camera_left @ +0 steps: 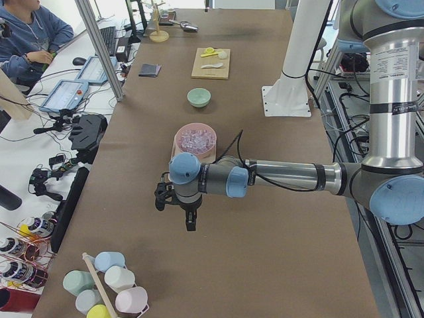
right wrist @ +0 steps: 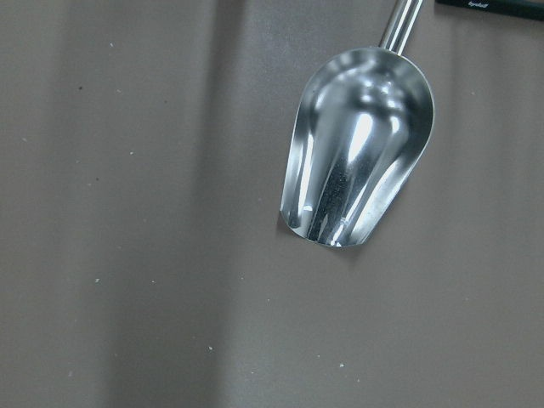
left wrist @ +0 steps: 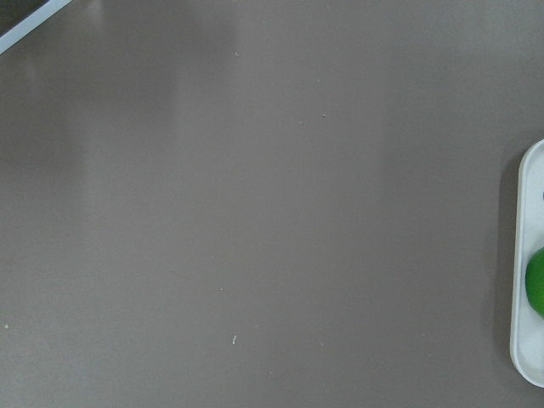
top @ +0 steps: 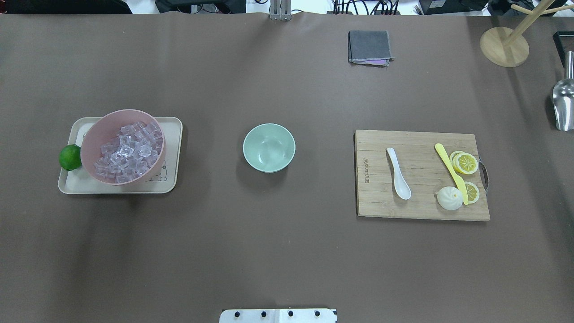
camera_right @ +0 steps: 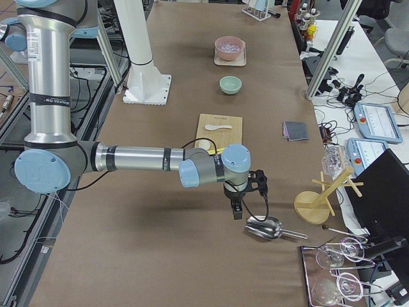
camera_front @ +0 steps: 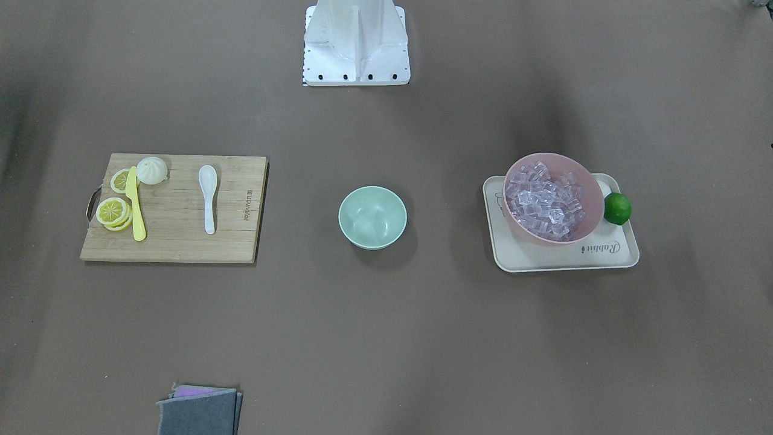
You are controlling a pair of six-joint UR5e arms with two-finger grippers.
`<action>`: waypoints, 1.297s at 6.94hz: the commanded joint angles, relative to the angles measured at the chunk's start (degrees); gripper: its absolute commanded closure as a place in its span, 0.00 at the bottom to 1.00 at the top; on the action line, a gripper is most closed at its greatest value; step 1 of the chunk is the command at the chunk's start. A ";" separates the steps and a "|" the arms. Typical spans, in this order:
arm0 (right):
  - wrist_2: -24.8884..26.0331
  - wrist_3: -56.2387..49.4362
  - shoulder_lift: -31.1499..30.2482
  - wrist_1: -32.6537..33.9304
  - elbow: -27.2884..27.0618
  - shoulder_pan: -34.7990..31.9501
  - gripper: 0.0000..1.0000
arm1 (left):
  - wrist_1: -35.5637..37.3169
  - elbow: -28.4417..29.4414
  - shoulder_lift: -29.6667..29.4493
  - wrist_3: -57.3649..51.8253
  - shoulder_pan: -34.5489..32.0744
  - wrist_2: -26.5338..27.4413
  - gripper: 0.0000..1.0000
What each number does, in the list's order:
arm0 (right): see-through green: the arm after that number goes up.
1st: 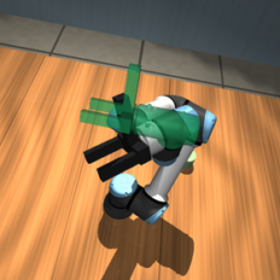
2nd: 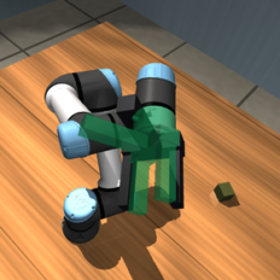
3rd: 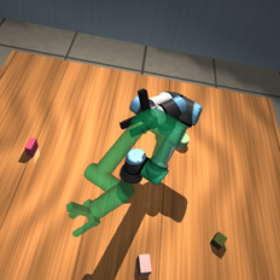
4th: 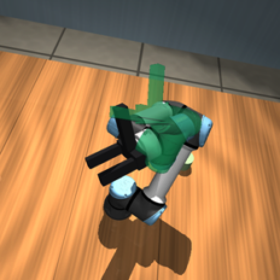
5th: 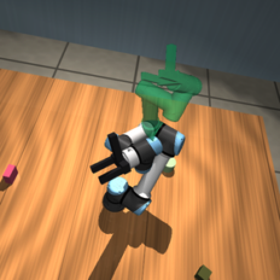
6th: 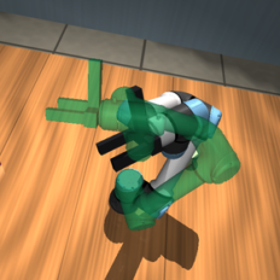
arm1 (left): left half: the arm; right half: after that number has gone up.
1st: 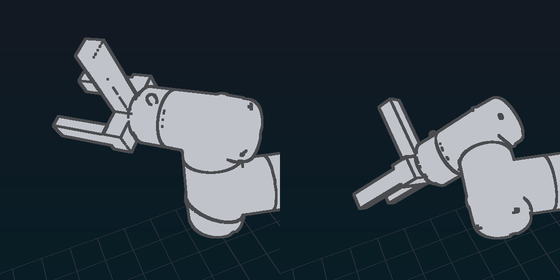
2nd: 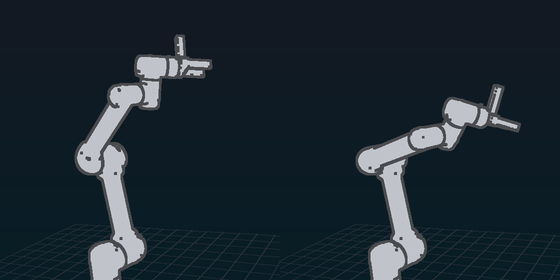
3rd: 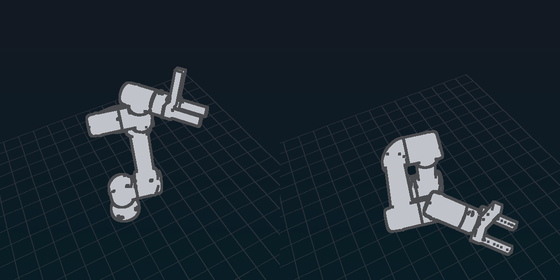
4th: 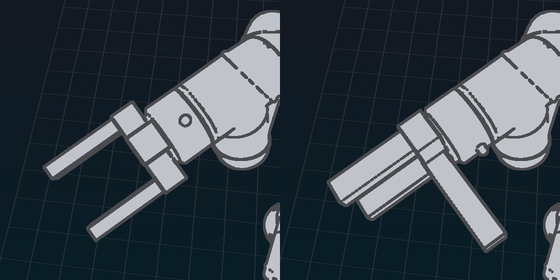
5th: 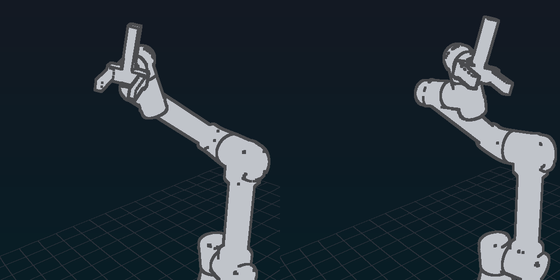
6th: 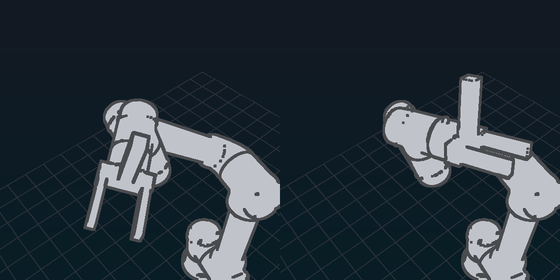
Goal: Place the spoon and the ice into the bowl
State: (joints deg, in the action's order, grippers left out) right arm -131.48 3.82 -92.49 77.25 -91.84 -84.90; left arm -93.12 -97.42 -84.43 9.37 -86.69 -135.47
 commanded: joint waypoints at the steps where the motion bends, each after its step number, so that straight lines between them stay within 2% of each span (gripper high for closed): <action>1: 0.00 0.05 0.03 0.00 -0.09 0.00 0.00 | 0.14 -0.05 0.49 -0.05 -0.06 0.91 0.02; 6: -0.26 0.05 1.34 0.35 -0.36 0.00 0.00 | -0.04 0.13 0.41 -0.05 0.11 0.91 0.02; 9: -2.20 0.22 2.84 2.02 -0.18 -0.09 0.00 | -0.04 0.13 0.41 0.04 0.11 0.56 0.02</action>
State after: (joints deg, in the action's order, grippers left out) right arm -133.35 3.96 -89.94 78.78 -92.02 -84.94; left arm -93.16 -97.32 -84.02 9.33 -86.57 -134.84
